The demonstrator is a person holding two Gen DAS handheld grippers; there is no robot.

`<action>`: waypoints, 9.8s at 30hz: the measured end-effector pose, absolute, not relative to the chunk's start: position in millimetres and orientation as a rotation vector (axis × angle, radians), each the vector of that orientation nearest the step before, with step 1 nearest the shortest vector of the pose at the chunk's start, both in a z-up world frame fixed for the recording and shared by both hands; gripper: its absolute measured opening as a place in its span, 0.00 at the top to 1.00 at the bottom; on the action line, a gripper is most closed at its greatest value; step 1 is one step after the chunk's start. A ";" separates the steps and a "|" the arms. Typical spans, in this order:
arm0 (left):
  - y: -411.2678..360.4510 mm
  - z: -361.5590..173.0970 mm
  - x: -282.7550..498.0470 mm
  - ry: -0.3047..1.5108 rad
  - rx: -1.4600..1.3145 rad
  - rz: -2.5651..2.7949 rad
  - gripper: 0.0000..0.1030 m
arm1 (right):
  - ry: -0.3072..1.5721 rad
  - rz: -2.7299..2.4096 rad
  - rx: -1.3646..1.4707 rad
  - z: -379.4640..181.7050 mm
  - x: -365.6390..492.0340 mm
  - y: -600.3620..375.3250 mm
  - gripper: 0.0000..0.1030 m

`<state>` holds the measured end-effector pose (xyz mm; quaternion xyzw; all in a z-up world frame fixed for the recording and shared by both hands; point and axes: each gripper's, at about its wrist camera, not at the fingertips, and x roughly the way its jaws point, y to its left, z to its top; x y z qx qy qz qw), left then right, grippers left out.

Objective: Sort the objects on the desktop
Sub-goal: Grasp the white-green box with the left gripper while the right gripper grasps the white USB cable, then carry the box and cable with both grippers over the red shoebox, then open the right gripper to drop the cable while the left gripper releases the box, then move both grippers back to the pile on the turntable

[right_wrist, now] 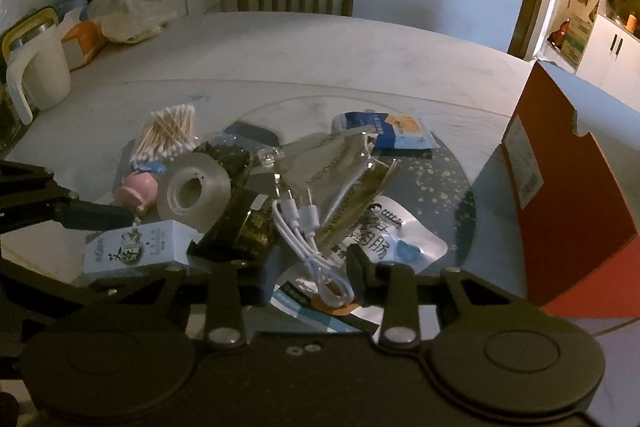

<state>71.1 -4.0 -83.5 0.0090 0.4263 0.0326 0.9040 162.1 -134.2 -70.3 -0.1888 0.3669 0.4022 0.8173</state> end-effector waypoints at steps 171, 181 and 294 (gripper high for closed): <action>-234.6 -71.3 423.2 1.136 0.392 -0.359 0.73 | 1.074 0.671 -0.261 -72.6 440.0 -319.8 0.92; -233.7 -72.0 427.4 1.172 0.404 -0.358 0.73 | 1.098 0.671 -0.265 -74.1 440.5 -322.9 0.87; 12.6 -4.2 99.4 0.912 -0.079 0.099 0.00 | 0.847 0.938 -0.249 16.8 207.4 -202.1 0.07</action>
